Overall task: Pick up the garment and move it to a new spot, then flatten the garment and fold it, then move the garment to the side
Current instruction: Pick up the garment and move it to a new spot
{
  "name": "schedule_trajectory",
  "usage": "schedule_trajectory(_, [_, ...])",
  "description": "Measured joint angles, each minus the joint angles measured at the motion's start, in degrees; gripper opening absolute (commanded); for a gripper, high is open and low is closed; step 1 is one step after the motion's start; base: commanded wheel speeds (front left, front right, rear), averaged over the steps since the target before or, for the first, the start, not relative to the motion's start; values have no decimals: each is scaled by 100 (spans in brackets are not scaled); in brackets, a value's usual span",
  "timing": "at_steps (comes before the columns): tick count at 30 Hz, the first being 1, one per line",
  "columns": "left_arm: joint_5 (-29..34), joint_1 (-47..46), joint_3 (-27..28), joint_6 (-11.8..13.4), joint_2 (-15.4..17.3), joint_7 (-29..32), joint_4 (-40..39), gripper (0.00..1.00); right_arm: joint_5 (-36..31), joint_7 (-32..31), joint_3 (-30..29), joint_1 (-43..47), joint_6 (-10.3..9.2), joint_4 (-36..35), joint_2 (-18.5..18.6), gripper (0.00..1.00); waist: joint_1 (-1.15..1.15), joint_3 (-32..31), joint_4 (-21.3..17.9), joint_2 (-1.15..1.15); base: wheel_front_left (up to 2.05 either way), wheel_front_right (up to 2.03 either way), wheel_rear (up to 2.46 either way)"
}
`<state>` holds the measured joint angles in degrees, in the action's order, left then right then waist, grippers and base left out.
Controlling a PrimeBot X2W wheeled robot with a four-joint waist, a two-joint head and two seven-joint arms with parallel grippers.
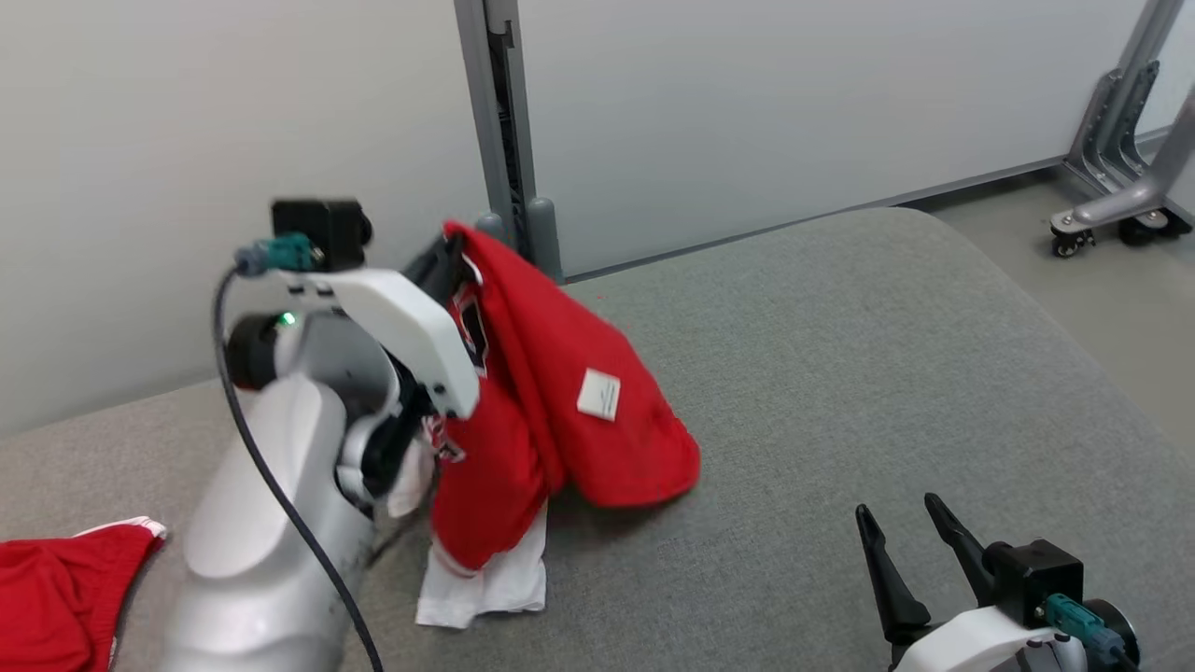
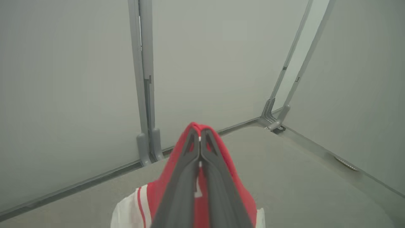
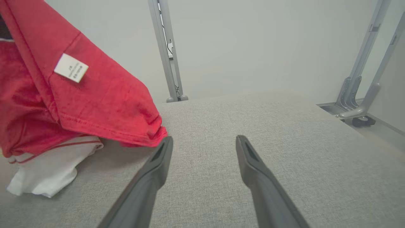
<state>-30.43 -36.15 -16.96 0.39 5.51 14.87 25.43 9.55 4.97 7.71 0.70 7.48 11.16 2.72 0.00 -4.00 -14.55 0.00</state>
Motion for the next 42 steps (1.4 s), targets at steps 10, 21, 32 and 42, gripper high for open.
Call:
schedule_trajectory(10, [-27,1118,-910,-78,-259,-583,1056,100,46,-16,213,-146,0,77,-2,100,0,141,-170,0,0,0,0])
schedule_trajectory(21, [-190,1985,-865,134,-136,-2746,-51,100,-45,-21,-65,-60,0,92,3,100,0,-45,238,0,0,0,0])
schedule_trajectory(32, [703,4116,788,162,276,-2995,-2142,100,-145,474,-243,-80,0,36,0,100,0,-191,924,0,0,0,0])
schedule_trajectory(42, [1006,4714,1111,16,389,-2894,-1401,100,-316,468,-386,79,0,259,-1,100,0,-363,1562,0,0,0,0])
